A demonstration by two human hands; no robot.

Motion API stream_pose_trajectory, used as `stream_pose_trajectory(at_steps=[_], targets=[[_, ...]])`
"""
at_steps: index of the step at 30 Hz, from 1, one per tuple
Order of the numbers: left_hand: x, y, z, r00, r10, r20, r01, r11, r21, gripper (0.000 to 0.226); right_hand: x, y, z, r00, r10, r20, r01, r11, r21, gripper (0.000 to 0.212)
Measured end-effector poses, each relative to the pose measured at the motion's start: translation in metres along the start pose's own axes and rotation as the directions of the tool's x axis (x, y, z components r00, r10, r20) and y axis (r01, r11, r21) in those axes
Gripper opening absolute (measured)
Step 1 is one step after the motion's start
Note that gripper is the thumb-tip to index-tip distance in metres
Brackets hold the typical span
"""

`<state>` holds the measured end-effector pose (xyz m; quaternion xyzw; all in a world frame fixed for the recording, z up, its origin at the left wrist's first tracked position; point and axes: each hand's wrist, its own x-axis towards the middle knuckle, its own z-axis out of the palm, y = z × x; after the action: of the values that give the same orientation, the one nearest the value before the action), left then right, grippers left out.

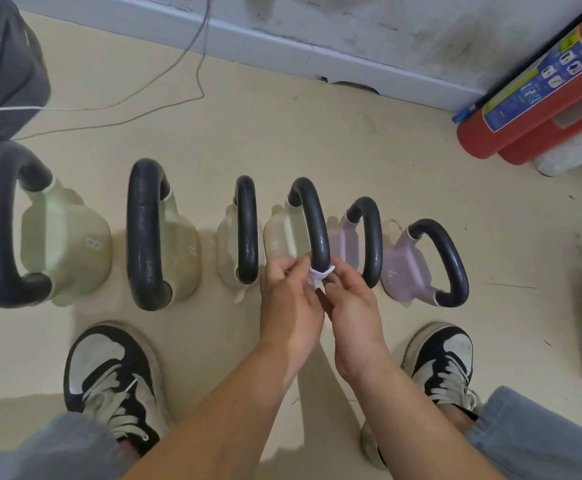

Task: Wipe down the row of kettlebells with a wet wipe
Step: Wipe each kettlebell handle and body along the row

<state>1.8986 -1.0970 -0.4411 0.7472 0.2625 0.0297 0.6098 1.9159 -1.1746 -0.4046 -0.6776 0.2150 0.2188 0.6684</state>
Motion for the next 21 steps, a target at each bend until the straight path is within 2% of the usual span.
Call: stream_pose_trajectory(at_steps=[3, 6, 9, 12, 17, 19, 21], targets=[[0.000, -0.003, -0.004, 0.996, -0.071, 0.059, 0.075, 0.994, -0.075, 0.036, -0.006, 0.000, 0.000, 1.000, -0.031, -0.004, 0.031, 0.999, -0.032, 0.054], [-0.010, -0.009, -0.001, 0.999, -0.027, 0.040, 0.027, 1.000, 0.009, 0.040, -0.014, 0.002, 0.000, 1.000, -0.012, 0.004, 0.012, 0.999, 0.045, 0.054], [-0.020, -0.010, 0.001, 0.997, -0.070, 0.022, 0.072, 0.994, -0.086, 0.031, -0.018, 0.006, 0.000, 0.999, 0.033, 0.006, -0.033, 0.992, 0.119, 0.051], [-0.024, -0.011, 0.001, 0.999, -0.050, 0.012, 0.051, 0.994, -0.091, 0.031, -0.016, 0.012, -0.002, 0.997, 0.072, 0.008, -0.073, 0.984, 0.161, 0.046], [-0.026, -0.012, 0.000, 0.995, -0.068, 0.071, 0.074, 0.993, -0.094, 0.028, -0.016, 0.011, -0.008, 0.994, 0.107, -0.009, -0.105, 0.987, 0.123, 0.037], [-0.028, -0.015, 0.000, 0.993, -0.064, 0.096, 0.068, 0.997, -0.033, 0.025, -0.017, 0.011, -0.010, 0.991, 0.121, -0.054, -0.115, 0.988, 0.103, 0.031], [-0.030, -0.021, 0.000, 0.994, -0.083, 0.078, 0.082, 0.996, 0.021, 0.020, -0.018, 0.010, -0.011, 0.979, 0.130, -0.157, -0.117, 0.989, 0.090, 0.027]])
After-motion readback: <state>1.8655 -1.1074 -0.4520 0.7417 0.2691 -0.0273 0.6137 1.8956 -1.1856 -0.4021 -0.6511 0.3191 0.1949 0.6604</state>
